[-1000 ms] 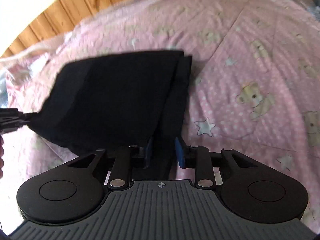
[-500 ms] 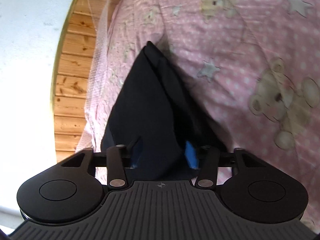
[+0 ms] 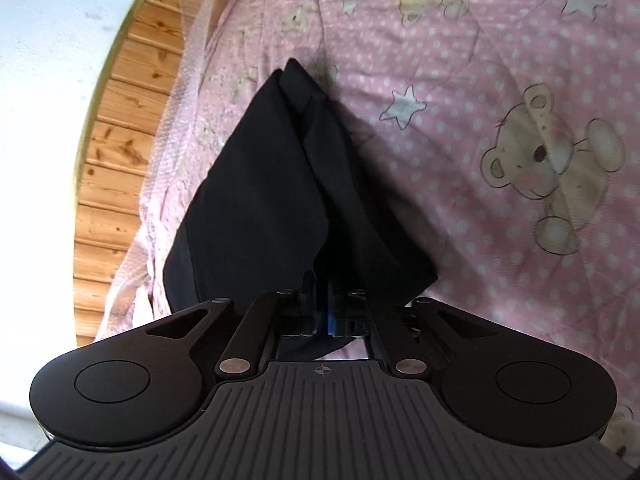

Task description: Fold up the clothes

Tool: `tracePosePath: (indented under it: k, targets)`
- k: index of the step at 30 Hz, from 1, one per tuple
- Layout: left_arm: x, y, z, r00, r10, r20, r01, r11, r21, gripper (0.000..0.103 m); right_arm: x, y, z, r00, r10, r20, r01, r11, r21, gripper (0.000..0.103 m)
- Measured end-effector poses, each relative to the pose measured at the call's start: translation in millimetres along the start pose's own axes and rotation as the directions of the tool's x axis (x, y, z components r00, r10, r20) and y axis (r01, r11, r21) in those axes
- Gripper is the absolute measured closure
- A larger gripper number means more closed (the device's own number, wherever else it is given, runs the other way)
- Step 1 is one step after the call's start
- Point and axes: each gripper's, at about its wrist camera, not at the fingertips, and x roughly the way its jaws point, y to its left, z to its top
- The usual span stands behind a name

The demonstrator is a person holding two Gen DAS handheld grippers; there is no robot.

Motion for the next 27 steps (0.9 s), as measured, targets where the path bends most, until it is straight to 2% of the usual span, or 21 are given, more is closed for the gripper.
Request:
tracePosePath:
  k: [1,2,3,4,5,6,8,10,14,16,18,19,20,21,22,24,27]
  targets:
    - [-7.7,3.9,-1.1,1.0,-0.015,0.008,0.016,0.999,-0.028,0.069,-7.0,0.7,-2.6,1.0,0.01,0.007,-0.01,1.0,0.012,0.079]
    - [-15.4,7.9,-2.2,0.999,-0.031,0.016,0.032,0.998,-0.055,0.059,-16.2,-0.5,-7.2,1.0,0.021,0.019,-0.022,0.999,0.03,0.077]
    - [-22.1,11.8,-5.2,0.999,-0.044,0.022,0.045,0.996,-0.077,0.054,-23.7,-4.3,-13.3,0.999,0.04,0.022,-0.042,0.997,0.058,0.065]
    - [-22.7,13.8,-8.6,0.998,-0.054,0.017,0.055,0.995,-0.086,0.044,-31.3,-8.1,-19.5,0.998,0.06,0.024,-0.062,0.994,0.085,0.055]
    - [-21.1,15.0,-12.0,0.998,-0.064,0.008,0.064,0.994,-0.091,0.04,-37.8,-11.8,-25.4,0.997,0.077,0.027,-0.079,0.991,0.11,0.041]
    - [-19.6,16.2,-15.5,0.997,-0.073,-0.001,0.073,0.993,-0.097,0.04,-34.6,-14.7,-28.8,0.997,0.077,0.021,-0.079,0.99,0.115,0.036]
    - [-9.4,15.4,-18.9,0.997,-0.073,-0.008,0.071,0.993,-0.094,0.038,-25.8,-19.0,-31.5,0.997,0.072,0.029,-0.075,0.99,0.118,0.038]
    - [0.1,14.2,-18.5,0.997,-0.073,0.001,0.072,0.993,-0.091,0.038,-17.1,-19.5,-26.3,0.992,0.109,0.069,-0.117,0.985,0.124,0.037]
    - [7.7,12.0,-9.3,0.996,-0.085,0.039,0.089,0.99,-0.112,0.037,-7.0,-1.4,-11.7,0.99,0.102,0.097,-0.11,0.991,0.08,0.037]
    - [9.4,10.8,-5.5,0.995,-0.089,0.043,0.094,0.989,-0.115,0.037,-5.3,5.4,-6.7,0.989,0.102,0.102,-0.109,0.992,0.059,0.038]
    - [10.7,10.1,-5.4,0.997,-0.069,0.039,0.073,0.992,-0.106,0.049,-1.7,6.7,-3.0,0.994,0.075,0.083,-0.079,0.996,0.049,0.041]
    - [11.9,11.3,-6.1,0.998,-0.049,0.035,0.053,0.993,-0.109,0.065,1.0,5.3,-1.5,0.997,0.05,0.067,-0.053,0.997,0.048,0.05]
    - [12.3,14.6,-6.4,0.998,-0.047,0.034,0.051,0.991,-0.127,0.072,2.9,2.9,-0.8,0.998,0.03,0.061,-0.033,0.998,0.047,0.059]
    - [12.3,18.6,-6.5,0.998,-0.051,0.034,0.055,0.987,-0.149,0.076,4.5,0.4,0.1,0.998,0.011,0.055,-0.014,0.999,0.046,0.083]
    - [10.0,18.3,-5.9,0.997,-0.059,0.039,0.065,0.984,-0.163,0.084,4.3,-1.3,1.9,0.999,0.003,0.048,-0.005,0.999,0.047,0.09]
    - [3.7,14.6,-4.1,0.995,-0.079,0.054,0.088,0.979,-0.185,0.091,0.9,3.0,5.6,0.999,-0.001,0.045,0.0,1.0,0.028,0.095]
    - [-10.9,-10.0,6.7,0.988,-0.115,0.1,0.134,0.968,-0.21,0.092,-11.7,42.7,26.8,0.997,0.028,0.066,-0.022,0.996,-0.081,0.099]
